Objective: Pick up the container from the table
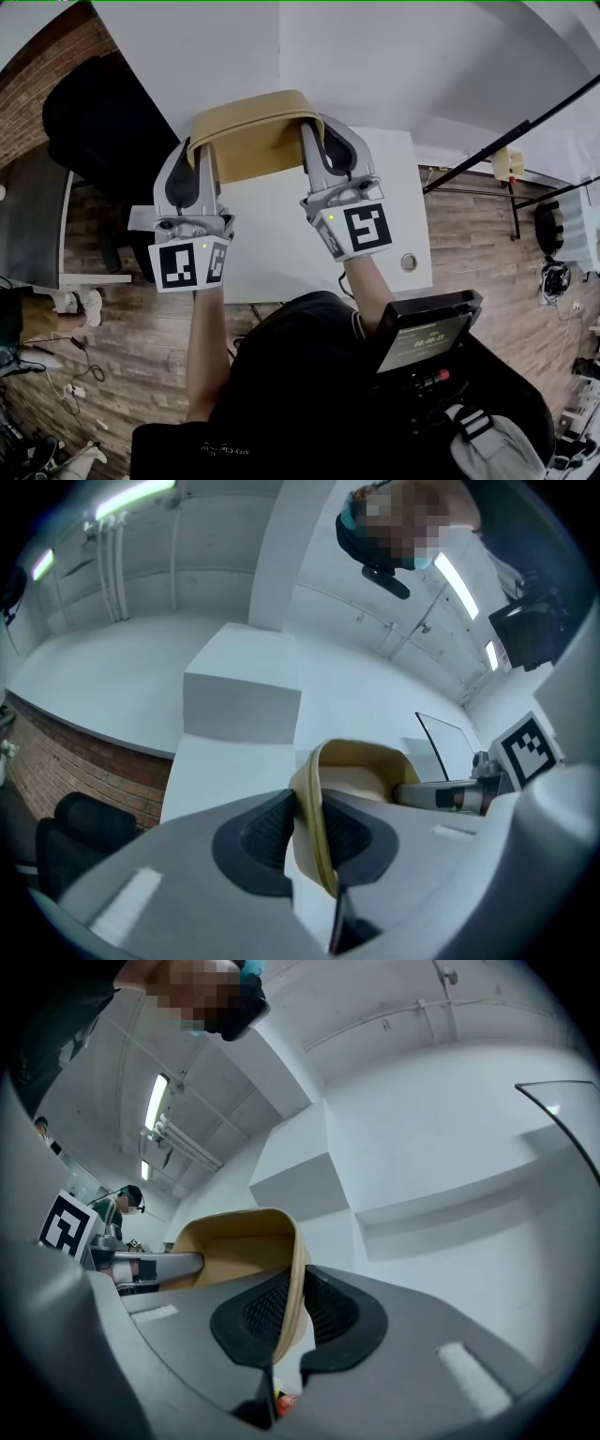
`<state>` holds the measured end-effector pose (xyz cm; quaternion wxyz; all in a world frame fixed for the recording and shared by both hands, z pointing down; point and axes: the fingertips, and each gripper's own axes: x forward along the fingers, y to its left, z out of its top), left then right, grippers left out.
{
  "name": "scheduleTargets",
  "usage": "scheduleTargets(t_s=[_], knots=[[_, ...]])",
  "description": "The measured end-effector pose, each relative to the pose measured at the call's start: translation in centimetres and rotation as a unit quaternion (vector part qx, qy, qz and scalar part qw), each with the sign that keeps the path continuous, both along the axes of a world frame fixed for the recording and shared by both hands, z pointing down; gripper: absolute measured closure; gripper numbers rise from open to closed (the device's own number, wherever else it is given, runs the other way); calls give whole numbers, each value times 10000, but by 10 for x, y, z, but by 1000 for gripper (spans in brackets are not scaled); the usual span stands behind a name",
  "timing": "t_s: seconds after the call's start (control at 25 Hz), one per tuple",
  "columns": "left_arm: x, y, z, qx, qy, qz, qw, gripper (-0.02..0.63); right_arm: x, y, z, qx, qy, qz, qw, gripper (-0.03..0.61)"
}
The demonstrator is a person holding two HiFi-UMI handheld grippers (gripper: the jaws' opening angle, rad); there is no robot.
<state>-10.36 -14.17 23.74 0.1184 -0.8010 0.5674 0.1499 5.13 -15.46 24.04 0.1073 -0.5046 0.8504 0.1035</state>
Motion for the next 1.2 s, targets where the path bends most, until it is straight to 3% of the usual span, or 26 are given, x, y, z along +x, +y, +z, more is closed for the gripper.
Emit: scheduleTargets(t_s=[1.2], knots=[[8, 3, -10, 293, -105, 40, 9995, 560, 8, 6, -11, 200, -32, 104, 9997, 549]])
